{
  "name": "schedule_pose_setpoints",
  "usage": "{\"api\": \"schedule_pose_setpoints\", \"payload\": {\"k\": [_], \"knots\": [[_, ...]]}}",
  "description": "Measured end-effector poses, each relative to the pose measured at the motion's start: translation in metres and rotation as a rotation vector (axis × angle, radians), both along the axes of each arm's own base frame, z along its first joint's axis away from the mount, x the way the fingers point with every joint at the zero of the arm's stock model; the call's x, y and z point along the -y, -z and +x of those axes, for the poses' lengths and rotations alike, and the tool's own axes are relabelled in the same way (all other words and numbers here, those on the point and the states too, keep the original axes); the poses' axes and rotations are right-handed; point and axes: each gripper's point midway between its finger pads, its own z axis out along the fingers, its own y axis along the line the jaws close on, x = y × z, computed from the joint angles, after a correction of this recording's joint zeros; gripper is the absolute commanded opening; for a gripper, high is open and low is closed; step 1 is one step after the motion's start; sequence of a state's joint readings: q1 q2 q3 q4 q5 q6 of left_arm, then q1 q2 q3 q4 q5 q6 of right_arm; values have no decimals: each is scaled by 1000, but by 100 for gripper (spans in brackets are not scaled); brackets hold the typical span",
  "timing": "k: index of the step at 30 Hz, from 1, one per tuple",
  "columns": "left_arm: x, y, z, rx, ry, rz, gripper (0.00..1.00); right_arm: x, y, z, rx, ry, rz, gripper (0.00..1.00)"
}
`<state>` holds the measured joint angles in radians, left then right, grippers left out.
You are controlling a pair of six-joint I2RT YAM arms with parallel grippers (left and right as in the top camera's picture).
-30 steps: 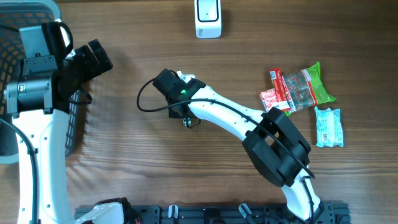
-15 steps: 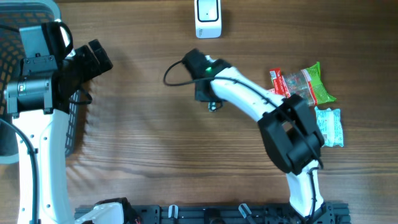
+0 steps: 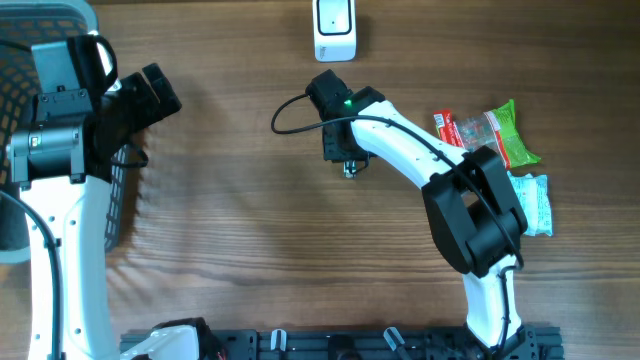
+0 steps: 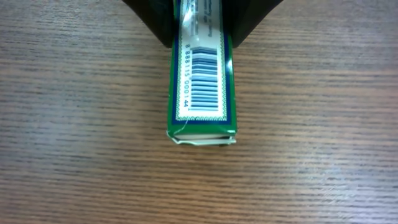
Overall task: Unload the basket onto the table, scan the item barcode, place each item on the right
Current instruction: 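Grasp the green mint box with the right gripper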
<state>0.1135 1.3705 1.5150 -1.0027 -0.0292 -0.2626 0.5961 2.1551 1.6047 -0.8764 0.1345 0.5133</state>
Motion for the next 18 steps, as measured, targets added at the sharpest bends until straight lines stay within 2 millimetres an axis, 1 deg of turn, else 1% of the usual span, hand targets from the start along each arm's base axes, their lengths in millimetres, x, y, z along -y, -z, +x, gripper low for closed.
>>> {"api": "schedule_pose_setpoints", "payload": {"k": [1, 3, 7, 12, 15, 17, 18], "knots": [[0, 0, 0, 0, 0, 0, 100, -2, 0, -1, 0, -10, -1, 39], [0, 0, 0, 0, 0, 0, 100, -9, 0, -5, 1, -34, -3, 44], [0, 0, 0, 0, 0, 0, 100, -24, -1, -15, 23, -81, -29, 47], [0, 0, 0, 0, 0, 0, 100, -43, -4, -28, 72, -129, -83, 52], [0, 0, 0, 0, 0, 0, 100, -46, -5, -30, 93, -137, -103, 51], [0, 0, 0, 0, 0, 0, 100, -44, -6, -28, 103, -120, -112, 47], [0, 0, 0, 0, 0, 0, 100, -43, -6, -27, 106, -107, -113, 41]]}}
